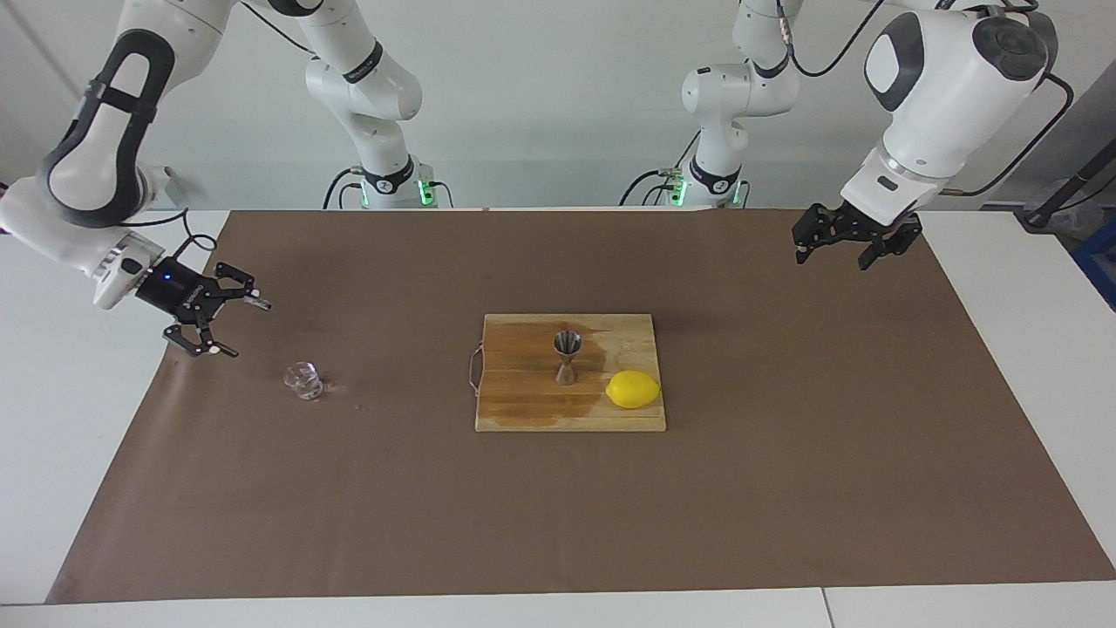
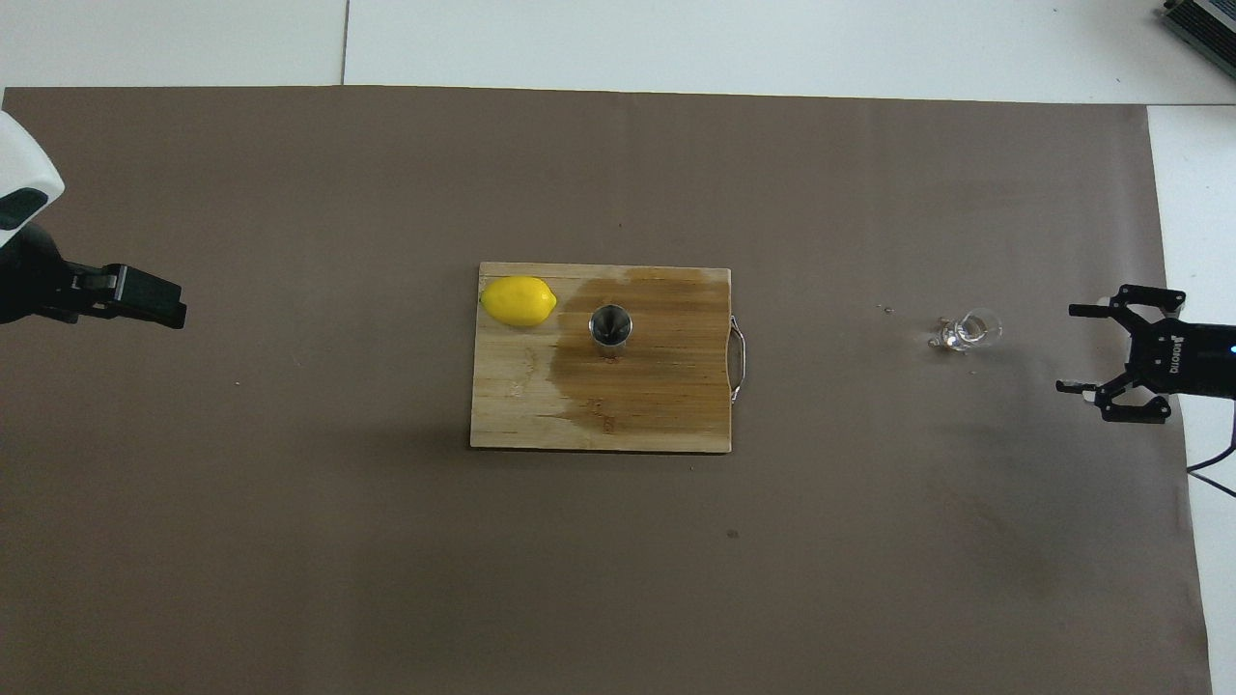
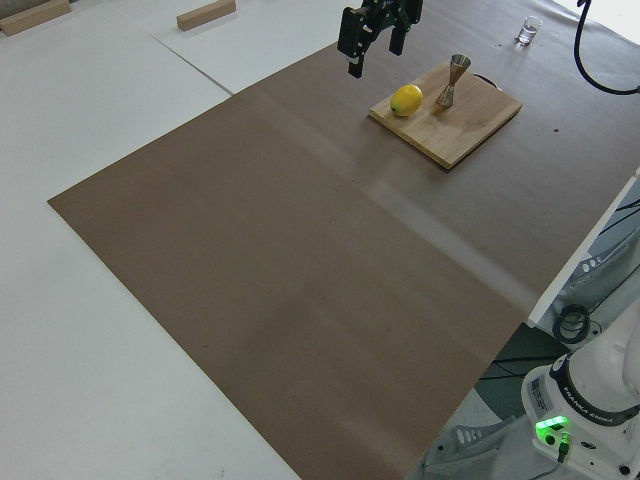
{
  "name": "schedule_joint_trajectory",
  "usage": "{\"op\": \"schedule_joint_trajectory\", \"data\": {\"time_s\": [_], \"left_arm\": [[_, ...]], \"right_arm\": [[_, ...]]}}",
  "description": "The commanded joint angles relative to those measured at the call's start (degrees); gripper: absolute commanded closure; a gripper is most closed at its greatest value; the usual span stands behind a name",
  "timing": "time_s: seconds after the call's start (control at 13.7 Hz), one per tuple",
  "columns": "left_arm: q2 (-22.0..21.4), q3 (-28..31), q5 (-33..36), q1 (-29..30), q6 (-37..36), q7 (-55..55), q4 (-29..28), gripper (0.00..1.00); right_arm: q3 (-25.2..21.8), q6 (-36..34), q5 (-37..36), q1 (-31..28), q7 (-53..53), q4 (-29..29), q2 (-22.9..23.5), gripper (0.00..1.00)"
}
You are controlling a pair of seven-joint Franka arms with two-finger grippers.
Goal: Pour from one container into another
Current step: 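Open the right gripper and move it toward the clear glass cup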
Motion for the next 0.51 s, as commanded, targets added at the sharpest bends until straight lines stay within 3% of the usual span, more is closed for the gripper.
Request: {"op": "schedule_joint_trajectory", "data": {"time_s": [0.0,0.44], "left_arm": [[-1.53,-1.04,3.8,-0.44,0.81,-7.06,-1.34,0.0],[-1.97,-1.31,3.64,-0.71,0.9,-10.43,-1.95,0.0]], "right_arm": [[0.55,-1.11,1.29,-0.64,0.84,1.14,0.4,0.0],[0.73,-6.82,0.94,-1.08,2.17,5.18,5.84,0.0]]}}
